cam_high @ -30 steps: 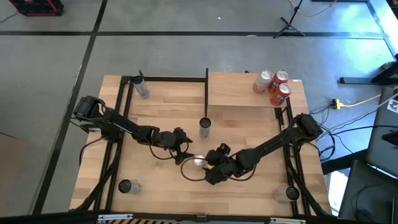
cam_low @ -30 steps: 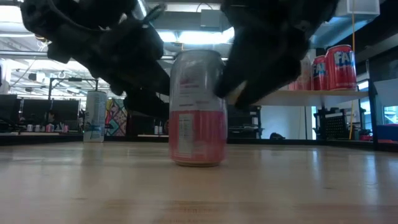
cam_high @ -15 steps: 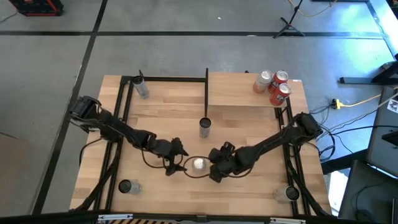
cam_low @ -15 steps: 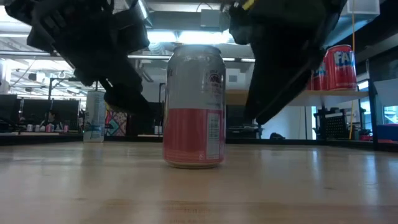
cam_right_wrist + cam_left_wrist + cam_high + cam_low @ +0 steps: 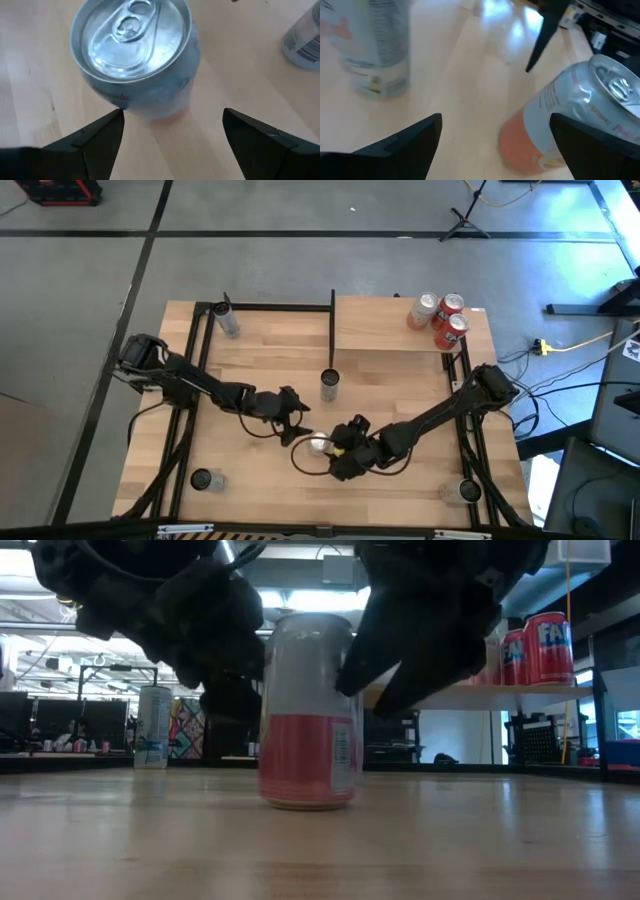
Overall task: Place canned beverage on shelf
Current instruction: Put the orange can on the shelf aligned with the other orange soda can
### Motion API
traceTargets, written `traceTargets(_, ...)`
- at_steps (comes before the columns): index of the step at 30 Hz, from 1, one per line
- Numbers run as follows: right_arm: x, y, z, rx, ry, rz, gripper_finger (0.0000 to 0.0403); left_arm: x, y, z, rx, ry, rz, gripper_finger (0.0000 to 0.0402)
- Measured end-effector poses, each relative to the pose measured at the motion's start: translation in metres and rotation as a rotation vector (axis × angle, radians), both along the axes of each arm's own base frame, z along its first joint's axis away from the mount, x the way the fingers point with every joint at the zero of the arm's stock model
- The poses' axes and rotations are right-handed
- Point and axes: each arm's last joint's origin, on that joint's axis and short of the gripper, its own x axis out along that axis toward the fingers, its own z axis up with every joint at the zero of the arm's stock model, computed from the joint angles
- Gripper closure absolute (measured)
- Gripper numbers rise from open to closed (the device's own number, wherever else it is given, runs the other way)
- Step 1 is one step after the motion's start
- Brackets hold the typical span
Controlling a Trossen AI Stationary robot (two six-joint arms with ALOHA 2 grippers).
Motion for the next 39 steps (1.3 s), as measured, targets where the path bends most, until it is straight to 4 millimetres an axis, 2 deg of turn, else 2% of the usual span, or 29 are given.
traceTargets(9, -0.014, -0.012, -0.006, -0.080, 0.182, -0.002, 0.0075, -0.006, -0.026, -0.007, -0.061, 0.046, -0.106, 0.0029)
traceTargets(15, -0.026, -0.014, 0.011, 0.011, 0.258, 0.049, 0.0075, -0.011, -0.034, -0.005, -0.071, 0.057, -0.153, 0.0029)
traceTargets(20, -0.032, -0.003, 0.048, 0.088, 0.090, 0.104, 0.0075, -0.018, -0.031, 0.011, -0.080, 0.063, -0.169, 0.0029)
traceTargets(24, -0.027, 0.008, 0.063, 0.041, -0.094, 0.118, 0.0075, -0.027, -0.027, 0.022, -0.064, 0.085, -0.162, 0.0029)
traceTargets(32, -0.007, 0.014, 0.049, 0.000, -0.228, 0.055, 0.0075, -0.032, -0.025, 0.025, -0.040, 0.104, -0.133, 0.0029)
traceTargets(39, 0.005, 0.017, 0.029, -0.038, -0.232, 0.041, 0.0075, -0.031, -0.025, 0.025, -0.043, 0.101, -0.123, 0.0029)
